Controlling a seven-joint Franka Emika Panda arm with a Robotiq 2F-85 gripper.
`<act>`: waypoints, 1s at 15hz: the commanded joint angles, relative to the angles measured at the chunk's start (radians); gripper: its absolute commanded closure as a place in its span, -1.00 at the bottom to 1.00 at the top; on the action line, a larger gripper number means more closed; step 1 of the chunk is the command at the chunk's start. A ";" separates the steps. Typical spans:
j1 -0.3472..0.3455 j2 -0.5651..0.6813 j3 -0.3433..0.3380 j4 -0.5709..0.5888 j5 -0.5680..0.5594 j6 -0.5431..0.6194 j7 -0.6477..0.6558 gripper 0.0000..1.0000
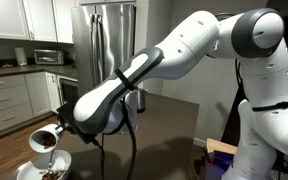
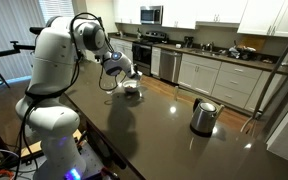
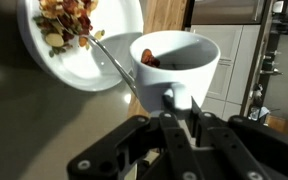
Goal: Pour the cereal in the glass into the bowl then pour the cereal in the mug into the bowl.
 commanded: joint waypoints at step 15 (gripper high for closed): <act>0.012 0.000 0.005 -0.020 -0.080 -0.006 0.021 0.67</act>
